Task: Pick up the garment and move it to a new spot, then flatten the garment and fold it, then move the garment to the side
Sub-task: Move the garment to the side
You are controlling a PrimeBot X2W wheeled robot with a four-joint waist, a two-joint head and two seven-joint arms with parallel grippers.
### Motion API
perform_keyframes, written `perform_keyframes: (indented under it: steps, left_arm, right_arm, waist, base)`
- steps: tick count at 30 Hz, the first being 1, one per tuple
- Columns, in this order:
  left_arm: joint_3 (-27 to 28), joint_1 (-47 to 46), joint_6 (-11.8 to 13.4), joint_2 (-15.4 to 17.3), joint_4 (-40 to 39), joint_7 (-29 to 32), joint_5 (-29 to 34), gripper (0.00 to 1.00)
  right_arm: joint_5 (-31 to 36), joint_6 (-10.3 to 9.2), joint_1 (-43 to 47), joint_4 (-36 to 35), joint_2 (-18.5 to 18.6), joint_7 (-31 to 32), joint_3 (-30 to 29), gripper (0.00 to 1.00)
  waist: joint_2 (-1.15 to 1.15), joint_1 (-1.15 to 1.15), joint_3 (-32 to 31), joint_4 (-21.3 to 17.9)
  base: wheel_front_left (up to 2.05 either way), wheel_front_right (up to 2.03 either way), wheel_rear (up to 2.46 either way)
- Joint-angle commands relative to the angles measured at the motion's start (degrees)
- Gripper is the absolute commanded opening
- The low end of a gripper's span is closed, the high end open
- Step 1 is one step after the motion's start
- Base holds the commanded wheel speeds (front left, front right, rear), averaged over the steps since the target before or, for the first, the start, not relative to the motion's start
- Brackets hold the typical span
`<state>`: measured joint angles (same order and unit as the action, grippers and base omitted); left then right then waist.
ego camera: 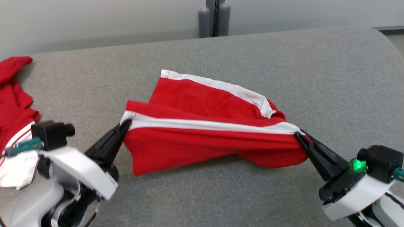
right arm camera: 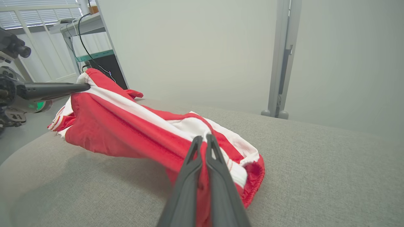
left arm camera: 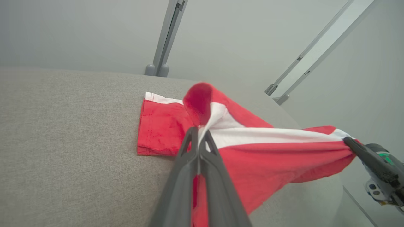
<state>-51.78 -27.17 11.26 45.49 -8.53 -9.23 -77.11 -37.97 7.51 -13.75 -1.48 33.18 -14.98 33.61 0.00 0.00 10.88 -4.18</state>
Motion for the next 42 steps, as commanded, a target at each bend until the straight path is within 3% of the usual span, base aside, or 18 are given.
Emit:
perform_keyframes:
  steps: [1, 10, 24, 31, 40, 41, 42]
  left_arm:
    - [0.5, -2.3, -0.9, -0.5, 1.6, 0.7, 0.2, 0.00]
    - [-0.2, -14.8, -7.9, -4.3, 15.2, 9.7, 0.1, 0.00]
    - [-2.9, -30.2, -16.2, -9.7, 36.9, 21.4, 1.5, 0.00]
    - [-4.8, -36.6, -18.0, -11.4, 44.1, 24.0, 4.0, 0.00]
    - [-5.5, -39.6, -18.6, -13.6, 50.0, 26.4, 1.9, 0.00]
    - [-5.5, -39.6, -18.6, -13.9, 50.1, 26.3, 1.8, 0.11]
    - [-5.7, -39.5, -18.6, -14.0, 50.1, 26.2, 1.6, 0.20]
  right_arm:
    - [-0.4, -0.02, -1.3, 1.0, 0.1, -0.2, -0.6, 0.00]
    - [-1.0, -0.02, -9.0, 6.6, -2.6, -0.2, 1.3, 0.00]
    - [-3.0, -0.10, -19.9, 17.3, -6.6, -0.2, 4.6, 0.00]
    - [-3.7, -0.10, -24.9, 20.1, -9.5, -0.2, 6.5, 0.00]
    - [-4.5, -0.10, -27.9, 22.5, -11.1, -0.2, 8.7, 0.00]
    - [-4.6, -0.09, -28.2, 22.7, -11.1, -0.2, 8.8, 0.00]
    - [-4.7, -0.09, -28.4, 22.9, -11.2, -0.2, 9.0, 0.07]
  waist:
    - [0.00, 0.00, 1.3, -0.4]
    - [0.00, 0.00, 6.8, -2.3]
    - [0.00, 0.00, 13.9, -6.4]
    - [0.00, 0.00, 17.9, -8.4]
    - [0.00, 0.00, 19.5, -9.3]
    - [0.00, 0.00, 19.5, -9.3]
    - [0.00, 0.00, 19.5, -9.3]
  base:
    - [0.00, 0.00, 0.00]
    - [0.00, 0.00, 0.00]
    - [0.00, 0.00, 0.00]
    - [0.00, 0.00, 0.00]
    - [0.00, 0.00, 0.00]
    - [0.00, 0.00, 0.00]
    - [0.00, 0.00, 0.00]
